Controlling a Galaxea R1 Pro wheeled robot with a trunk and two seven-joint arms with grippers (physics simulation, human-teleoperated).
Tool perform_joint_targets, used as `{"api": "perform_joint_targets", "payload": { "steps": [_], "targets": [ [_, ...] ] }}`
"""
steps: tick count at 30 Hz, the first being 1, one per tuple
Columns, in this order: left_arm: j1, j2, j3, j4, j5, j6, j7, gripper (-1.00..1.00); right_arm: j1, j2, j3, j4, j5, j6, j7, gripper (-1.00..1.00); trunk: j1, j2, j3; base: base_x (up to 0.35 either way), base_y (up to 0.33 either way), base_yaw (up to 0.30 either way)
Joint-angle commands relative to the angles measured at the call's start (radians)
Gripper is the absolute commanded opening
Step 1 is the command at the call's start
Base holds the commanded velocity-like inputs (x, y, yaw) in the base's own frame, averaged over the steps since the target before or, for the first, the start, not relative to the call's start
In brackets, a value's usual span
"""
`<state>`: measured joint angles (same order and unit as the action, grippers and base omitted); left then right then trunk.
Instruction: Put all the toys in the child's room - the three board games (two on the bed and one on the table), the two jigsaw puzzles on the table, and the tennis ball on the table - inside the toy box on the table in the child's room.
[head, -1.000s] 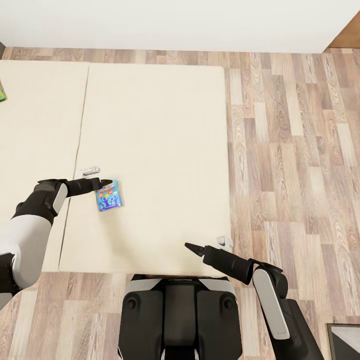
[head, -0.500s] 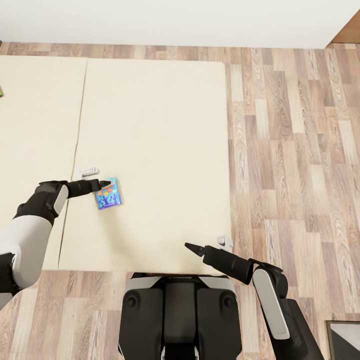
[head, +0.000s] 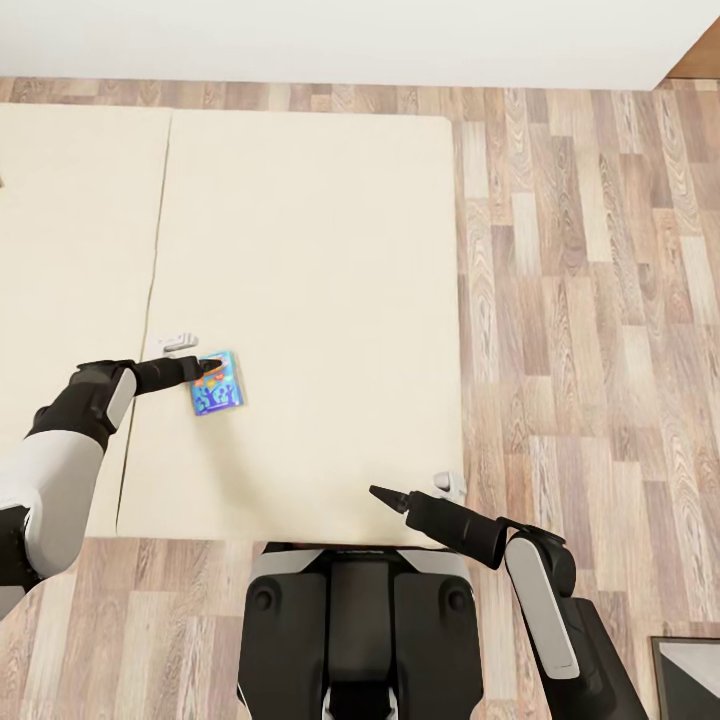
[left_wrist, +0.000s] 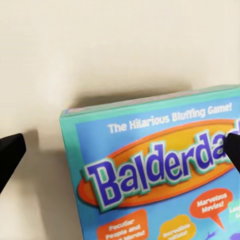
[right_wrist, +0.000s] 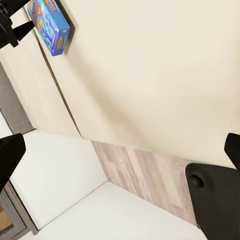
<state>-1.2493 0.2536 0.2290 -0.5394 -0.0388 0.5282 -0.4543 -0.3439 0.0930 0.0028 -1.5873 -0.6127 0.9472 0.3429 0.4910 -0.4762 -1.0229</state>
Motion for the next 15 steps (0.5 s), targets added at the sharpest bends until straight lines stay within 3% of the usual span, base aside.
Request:
{"api": "perform_joint_targets", "payload": {
  "steps": [1,7,15],
  "targets": [
    [0.000,-0.002,0.007,0.030,-0.014,0.003,-0.007,1.00,0.000,0.001,-0.001,0.000,0.007,0.004,0.007,1.00,0.001,-0.001,-0.001,0.000,0.000,0.000],
    [0.001,-0.003,0.007,0.030,-0.012,0.002,-0.009,1.00,-0.001,0.001,-0.001,0.000,0.007,0.004,0.008,1.00,0.001,-0.001,-0.003,0.000,-0.015,0.000],
    [0.001,-0.002,0.007,0.030,-0.007,0.003,-0.021,1.00,-0.001,0.001,-0.001,0.000,0.007,0.004,0.007,1.00,0.001,-0.001,-0.008,0.000,-0.141,0.000]
  ]
}}
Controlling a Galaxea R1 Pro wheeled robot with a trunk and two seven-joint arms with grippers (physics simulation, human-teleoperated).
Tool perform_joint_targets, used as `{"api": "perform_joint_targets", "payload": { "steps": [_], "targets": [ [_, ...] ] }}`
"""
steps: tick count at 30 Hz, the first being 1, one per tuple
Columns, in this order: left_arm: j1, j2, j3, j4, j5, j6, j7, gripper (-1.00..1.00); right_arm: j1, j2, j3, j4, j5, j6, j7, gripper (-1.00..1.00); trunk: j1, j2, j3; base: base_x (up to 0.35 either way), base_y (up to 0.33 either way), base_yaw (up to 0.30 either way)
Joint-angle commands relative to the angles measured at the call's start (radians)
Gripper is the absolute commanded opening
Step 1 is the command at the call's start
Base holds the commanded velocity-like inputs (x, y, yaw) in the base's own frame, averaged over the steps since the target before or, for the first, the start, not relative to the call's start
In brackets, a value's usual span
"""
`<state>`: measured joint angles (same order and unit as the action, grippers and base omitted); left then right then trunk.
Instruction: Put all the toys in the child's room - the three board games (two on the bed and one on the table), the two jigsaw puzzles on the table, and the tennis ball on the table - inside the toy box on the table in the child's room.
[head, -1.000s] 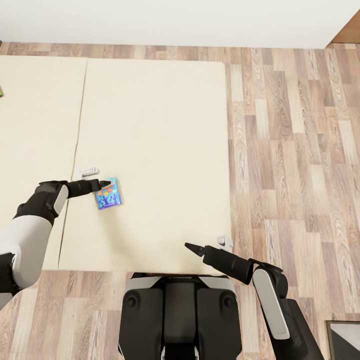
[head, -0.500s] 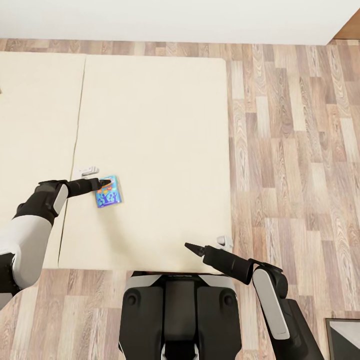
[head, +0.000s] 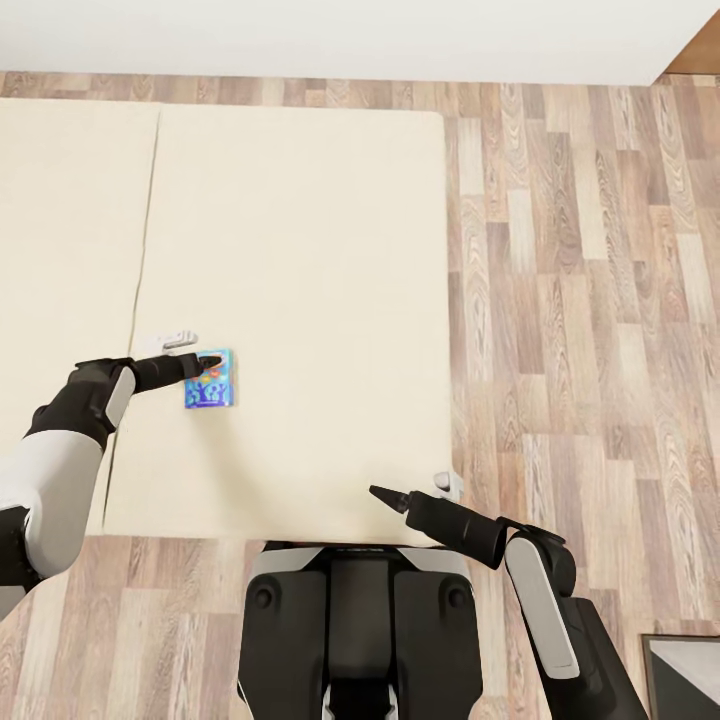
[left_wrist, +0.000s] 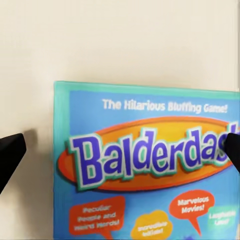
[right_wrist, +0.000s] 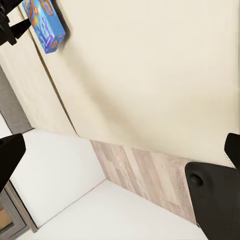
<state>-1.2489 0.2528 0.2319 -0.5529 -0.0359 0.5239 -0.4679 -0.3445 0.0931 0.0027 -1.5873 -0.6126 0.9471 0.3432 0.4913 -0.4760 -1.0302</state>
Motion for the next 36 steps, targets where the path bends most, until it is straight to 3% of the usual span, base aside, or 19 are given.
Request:
{"api": "perform_joint_targets", "payload": {
  "steps": [1,36],
  "targets": [
    [0.000,-0.001,0.004,0.044,-0.009,0.007,-0.008,1.00,0.000,0.001,-0.001,0.000,0.007,0.004,0.007,1.00,0.001,-0.001,-0.001,0.000,-0.038,0.000],
    [0.000,0.002,0.007,0.043,-0.008,0.008,-0.051,1.00,0.000,0.001,-0.001,0.000,0.007,0.004,0.007,1.00,0.001,-0.001,-0.001,0.000,-0.097,0.000]
  ]
}}
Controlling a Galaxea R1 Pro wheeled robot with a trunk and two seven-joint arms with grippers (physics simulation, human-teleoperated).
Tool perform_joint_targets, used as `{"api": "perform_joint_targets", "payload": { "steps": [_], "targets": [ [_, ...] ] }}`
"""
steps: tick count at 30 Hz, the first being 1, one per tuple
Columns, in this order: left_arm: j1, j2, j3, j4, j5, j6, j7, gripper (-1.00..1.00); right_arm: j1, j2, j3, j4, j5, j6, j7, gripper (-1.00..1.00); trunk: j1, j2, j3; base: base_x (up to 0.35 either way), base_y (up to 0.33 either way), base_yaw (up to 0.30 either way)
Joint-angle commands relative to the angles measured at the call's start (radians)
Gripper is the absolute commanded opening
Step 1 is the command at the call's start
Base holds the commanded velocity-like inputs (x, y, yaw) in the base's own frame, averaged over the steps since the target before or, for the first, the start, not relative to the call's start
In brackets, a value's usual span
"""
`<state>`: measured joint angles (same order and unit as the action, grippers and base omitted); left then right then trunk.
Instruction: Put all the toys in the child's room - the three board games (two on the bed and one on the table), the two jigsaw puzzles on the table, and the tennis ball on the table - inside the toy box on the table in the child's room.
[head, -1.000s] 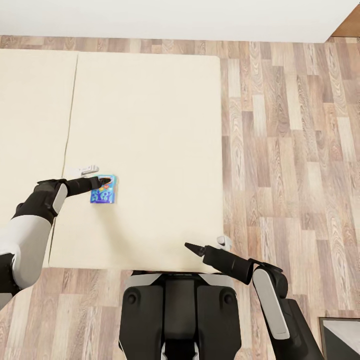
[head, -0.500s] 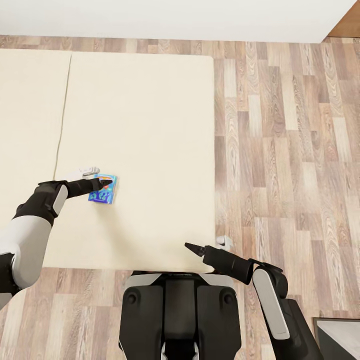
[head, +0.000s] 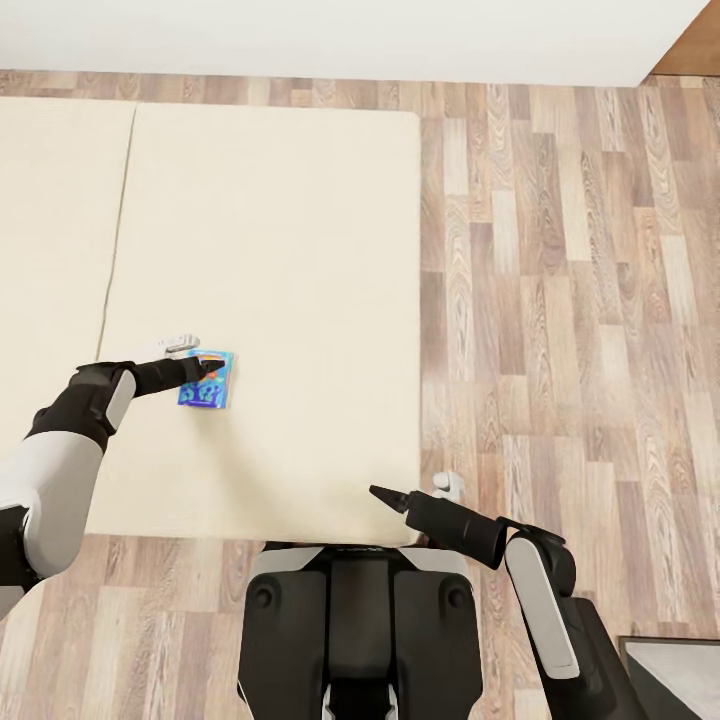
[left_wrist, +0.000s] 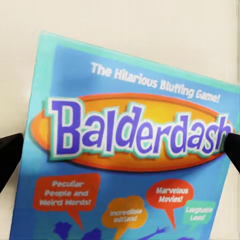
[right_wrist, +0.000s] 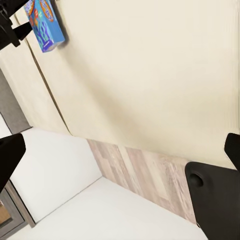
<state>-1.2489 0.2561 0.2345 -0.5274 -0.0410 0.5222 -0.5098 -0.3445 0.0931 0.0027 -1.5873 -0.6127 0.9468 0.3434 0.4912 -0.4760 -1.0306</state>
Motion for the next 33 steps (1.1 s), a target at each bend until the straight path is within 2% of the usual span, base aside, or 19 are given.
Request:
{"api": "perform_joint_targets", "payload": {
  "steps": [1,20,33],
  "targets": [
    [0.000,-0.001,0.004,0.017,-0.003,0.010,-0.009,1.00,0.000,0.001,-0.001,0.000,0.007,0.004,0.007,1.00,0.001,-0.001,-0.001,0.000,-0.121,0.000],
    [0.000,-0.001,0.005,0.018,-0.002,0.012,-0.009,1.00,0.000,0.000,-0.002,0.000,0.007,0.004,0.007,1.00,0.001,-0.001,-0.001,-0.038,-0.161,0.000],
    [0.000,-0.003,0.004,0.017,-0.002,0.012,-0.009,1.00,0.000,0.000,-0.003,0.000,0.007,0.004,0.008,1.00,0.001,-0.001,-0.001,-0.007,-0.083,0.000]
  ]
}}
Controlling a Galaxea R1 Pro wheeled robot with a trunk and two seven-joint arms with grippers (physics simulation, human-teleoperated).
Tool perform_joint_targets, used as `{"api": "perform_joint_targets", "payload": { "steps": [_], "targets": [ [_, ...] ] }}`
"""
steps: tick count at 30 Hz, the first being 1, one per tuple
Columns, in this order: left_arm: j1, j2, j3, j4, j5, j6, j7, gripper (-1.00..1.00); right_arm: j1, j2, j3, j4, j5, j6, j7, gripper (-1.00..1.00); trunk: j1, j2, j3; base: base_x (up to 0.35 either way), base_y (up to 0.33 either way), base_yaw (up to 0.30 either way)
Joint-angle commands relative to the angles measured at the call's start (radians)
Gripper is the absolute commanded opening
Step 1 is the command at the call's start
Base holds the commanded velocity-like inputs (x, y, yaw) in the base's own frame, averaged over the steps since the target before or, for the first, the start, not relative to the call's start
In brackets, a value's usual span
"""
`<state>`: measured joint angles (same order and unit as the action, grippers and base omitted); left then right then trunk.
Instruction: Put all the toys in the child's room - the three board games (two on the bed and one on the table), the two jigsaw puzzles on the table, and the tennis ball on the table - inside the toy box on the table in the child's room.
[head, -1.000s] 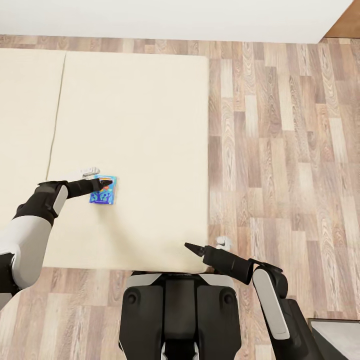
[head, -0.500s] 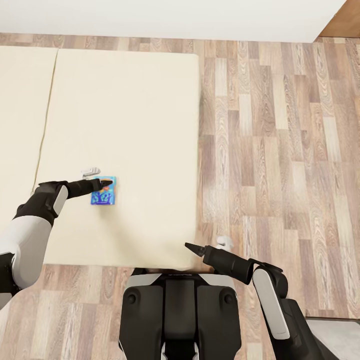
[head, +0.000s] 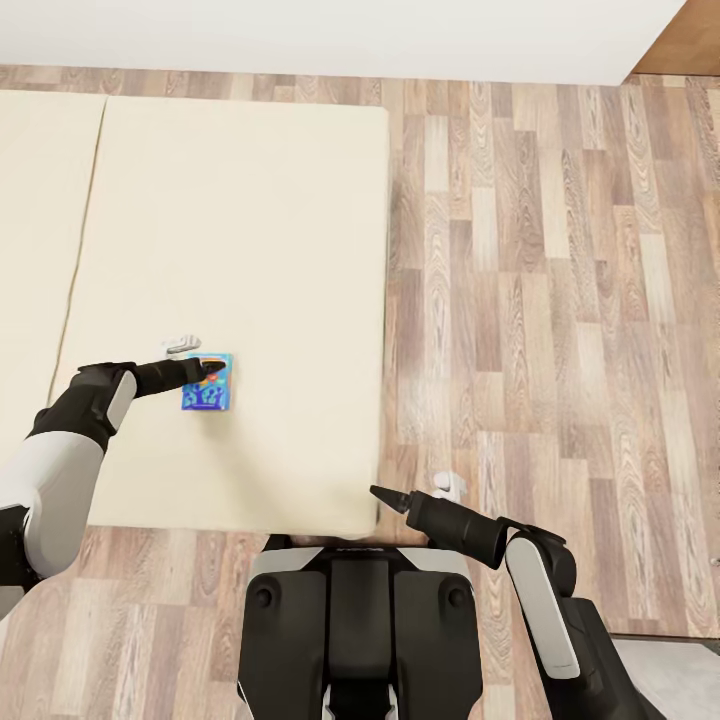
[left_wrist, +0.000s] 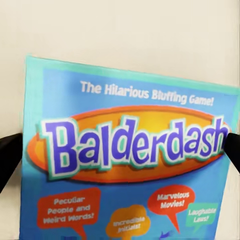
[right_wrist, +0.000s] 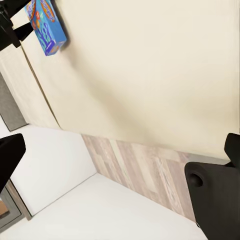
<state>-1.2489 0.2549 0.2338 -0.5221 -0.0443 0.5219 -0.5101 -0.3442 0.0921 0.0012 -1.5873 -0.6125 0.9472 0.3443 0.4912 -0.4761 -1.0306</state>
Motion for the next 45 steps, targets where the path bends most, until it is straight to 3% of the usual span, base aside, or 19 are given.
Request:
{"api": "perform_joint_targets", "payload": {
  "steps": [1,45],
  "targets": [
    [0.000,-0.001,0.005,0.012,0.001,0.012,-0.008,1.00,0.000,0.001,-0.001,0.000,0.007,0.004,0.007,1.00,0.001,-0.001,-0.001,0.000,-0.043,0.000],
    [0.000,-0.002,0.004,0.012,0.001,0.015,-0.008,1.00,-0.001,0.000,-0.001,0.000,0.007,0.004,0.007,1.00,0.001,-0.001,-0.001,0.000,-0.076,0.000]
  ]
}}
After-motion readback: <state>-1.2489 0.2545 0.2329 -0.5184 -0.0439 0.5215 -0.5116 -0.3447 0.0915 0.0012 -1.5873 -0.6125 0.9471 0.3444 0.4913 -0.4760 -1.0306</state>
